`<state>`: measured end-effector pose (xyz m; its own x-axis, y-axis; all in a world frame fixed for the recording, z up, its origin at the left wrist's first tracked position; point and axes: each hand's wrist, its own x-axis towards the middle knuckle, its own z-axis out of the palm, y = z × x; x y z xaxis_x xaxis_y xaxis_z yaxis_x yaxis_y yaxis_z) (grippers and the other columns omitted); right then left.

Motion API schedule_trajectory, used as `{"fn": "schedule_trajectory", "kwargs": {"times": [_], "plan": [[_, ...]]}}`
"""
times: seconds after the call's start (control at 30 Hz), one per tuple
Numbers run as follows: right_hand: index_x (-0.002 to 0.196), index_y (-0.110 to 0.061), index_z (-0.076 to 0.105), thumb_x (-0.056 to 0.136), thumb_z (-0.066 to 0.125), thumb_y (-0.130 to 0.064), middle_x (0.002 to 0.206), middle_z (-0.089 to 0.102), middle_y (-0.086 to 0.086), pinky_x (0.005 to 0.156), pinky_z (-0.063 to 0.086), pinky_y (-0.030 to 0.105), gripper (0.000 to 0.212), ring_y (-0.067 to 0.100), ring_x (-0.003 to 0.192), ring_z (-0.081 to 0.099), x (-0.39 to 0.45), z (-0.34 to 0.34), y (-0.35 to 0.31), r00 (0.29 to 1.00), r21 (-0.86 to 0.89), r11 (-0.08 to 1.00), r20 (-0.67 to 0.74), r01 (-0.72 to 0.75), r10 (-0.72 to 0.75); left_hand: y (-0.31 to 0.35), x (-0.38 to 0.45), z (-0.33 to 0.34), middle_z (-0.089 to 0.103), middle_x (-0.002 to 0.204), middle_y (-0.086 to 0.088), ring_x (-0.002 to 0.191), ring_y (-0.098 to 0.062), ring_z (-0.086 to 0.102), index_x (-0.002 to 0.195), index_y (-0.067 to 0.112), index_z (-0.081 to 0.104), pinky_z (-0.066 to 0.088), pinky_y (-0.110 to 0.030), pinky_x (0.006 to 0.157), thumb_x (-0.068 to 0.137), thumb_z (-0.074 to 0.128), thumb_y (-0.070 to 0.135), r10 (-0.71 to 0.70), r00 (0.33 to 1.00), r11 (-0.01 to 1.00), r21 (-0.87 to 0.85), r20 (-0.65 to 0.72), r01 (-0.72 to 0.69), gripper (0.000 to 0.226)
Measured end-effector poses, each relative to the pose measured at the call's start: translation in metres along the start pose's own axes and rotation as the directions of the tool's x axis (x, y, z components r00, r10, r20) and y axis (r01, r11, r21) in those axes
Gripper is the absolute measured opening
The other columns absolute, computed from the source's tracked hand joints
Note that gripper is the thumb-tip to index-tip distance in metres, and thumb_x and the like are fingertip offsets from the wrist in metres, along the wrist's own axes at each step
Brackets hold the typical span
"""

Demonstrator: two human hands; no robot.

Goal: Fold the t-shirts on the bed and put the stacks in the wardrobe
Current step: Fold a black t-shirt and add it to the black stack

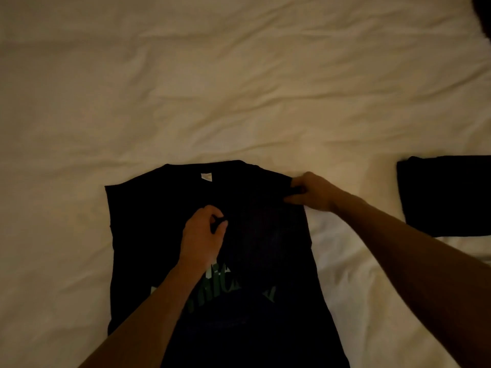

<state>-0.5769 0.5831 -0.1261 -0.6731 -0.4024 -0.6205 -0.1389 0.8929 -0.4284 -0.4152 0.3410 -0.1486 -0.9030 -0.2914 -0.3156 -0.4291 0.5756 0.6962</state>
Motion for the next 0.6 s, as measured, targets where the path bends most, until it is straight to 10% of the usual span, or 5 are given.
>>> {"fn": "schedule_trajectory", "kwargs": {"times": [0.33, 0.5, 0.6], "plan": [[0.101, -0.015, 0.054, 0.095, 0.061, -0.035, 0.094, 0.057, 0.005, 0.072, 0.040, 0.033, 0.022, 0.028, 0.091, 0.058, 0.004, 0.009, -0.001, 0.986, 0.121, 0.990, -0.142, -0.075, 0.092, -0.007, 0.006, -0.010, 0.055, 0.089, 0.007, 0.079, -0.009, 0.055, 0.103, 0.022, 0.059, 0.049, -0.027, 0.068, 0.095, 0.063, 0.032, 0.052, 0.998, 0.998, 0.028, 0.022, -0.052, 0.014], [0.111, -0.008, 0.057, 0.095, 0.059, -0.033, 0.104, 0.056, 0.014, 0.070, 0.045, 0.039, 0.030, 0.034, 0.092, 0.057, -0.028, 0.035, -0.040, 0.778, -0.127, 0.992, -0.625, -0.024, -0.061, -0.017, 0.021, -0.045, 0.053, 0.091, 0.005, 0.077, -0.013, 0.055, 0.114, 0.021, 0.059, 0.045, -0.030, 0.064, 0.097, 0.057, 0.039, 0.122, 0.980, 0.989, 0.099, -0.158, -0.107, 0.025], [0.108, -0.015, 0.055, 0.093, 0.054, -0.051, 0.090, 0.064, 0.005, 0.061, 0.047, 0.032, 0.039, 0.026, 0.077, 0.063, -0.060, 0.071, -0.083, 0.869, -0.208, 0.954, -0.404, 0.215, -0.285, -0.028, 0.014, -0.067, 0.050, 0.094, 0.008, 0.082, -0.015, 0.058, 0.123, 0.024, 0.058, 0.045, -0.030, 0.064, 0.097, 0.055, 0.042, 0.204, 0.974, 0.959, 0.219, -0.096, -0.180, 0.032]]}}
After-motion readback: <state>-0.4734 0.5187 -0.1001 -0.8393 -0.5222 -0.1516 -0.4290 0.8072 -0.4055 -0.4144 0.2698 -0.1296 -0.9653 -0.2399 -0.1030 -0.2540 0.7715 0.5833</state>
